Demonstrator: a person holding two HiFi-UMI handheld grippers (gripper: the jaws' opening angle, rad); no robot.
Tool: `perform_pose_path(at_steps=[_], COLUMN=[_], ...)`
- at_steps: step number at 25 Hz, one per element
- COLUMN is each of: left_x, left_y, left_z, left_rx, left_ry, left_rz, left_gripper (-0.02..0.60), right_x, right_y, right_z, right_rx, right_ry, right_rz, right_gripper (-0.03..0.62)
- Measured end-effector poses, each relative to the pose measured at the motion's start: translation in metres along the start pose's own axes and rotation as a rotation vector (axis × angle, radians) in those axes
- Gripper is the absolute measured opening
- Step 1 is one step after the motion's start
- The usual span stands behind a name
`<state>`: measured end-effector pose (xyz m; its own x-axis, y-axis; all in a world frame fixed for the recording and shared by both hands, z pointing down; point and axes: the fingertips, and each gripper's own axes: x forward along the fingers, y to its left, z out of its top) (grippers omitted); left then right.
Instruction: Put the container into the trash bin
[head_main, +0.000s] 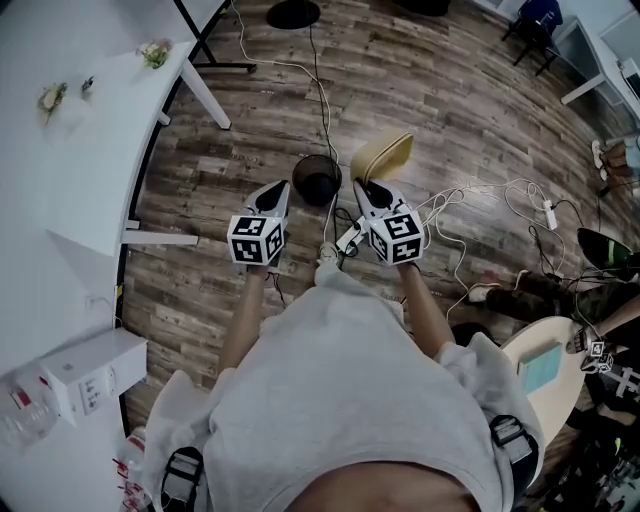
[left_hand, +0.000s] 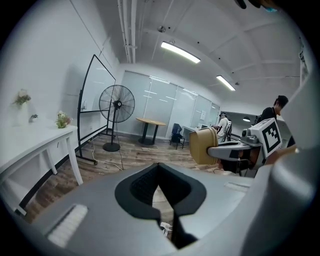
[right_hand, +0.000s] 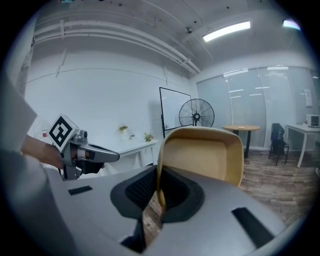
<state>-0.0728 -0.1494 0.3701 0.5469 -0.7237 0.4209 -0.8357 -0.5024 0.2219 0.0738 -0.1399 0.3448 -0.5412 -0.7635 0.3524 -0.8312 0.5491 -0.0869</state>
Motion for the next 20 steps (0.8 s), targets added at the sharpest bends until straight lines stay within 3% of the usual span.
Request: perform_pose_path(at_steps=[9, 20], left_x=[0.038, 0.052], left_y=[0.017, 0.040], left_z=[0.019, 0.000], left_rx=[-0.005, -0.022], left_ry=[0.016, 0.095], left_rz=[0.034, 0.054], left_gripper=[0.011, 0.011], right_x=[0.040, 0.073], right_y=[-0.037, -0.045], right_z=[0.012, -0.010], right_rx=[0.006, 0.042], right_ry=[0.006, 0.072], right_rz=[0.039, 0.075], right_gripper=[0.029, 0.029])
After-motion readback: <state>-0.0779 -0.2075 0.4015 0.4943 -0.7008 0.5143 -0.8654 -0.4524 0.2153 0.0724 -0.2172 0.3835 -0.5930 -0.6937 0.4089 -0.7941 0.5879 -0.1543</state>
